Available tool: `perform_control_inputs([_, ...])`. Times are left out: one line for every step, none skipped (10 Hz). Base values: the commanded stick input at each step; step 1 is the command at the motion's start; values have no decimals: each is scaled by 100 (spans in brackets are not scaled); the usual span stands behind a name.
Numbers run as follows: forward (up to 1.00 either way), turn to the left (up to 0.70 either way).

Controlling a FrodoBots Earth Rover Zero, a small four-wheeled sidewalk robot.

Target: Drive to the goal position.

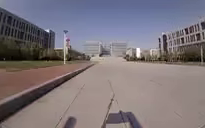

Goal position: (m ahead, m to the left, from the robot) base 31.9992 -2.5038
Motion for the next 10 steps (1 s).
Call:
perform_control_inputs([70, 0])
perform_control_inputs([70, 0])
perform_control_inputs([70, 0])
perform_control_inputs([70, 0])
perform_control_inputs([70, 0])
perform_control_inputs([70, 0])
perform_control_inputs([70, 0])
perform_control_inputs([70, 0])
perform_control_inputs([70, 0])
perform_control_inputs([70, 0])
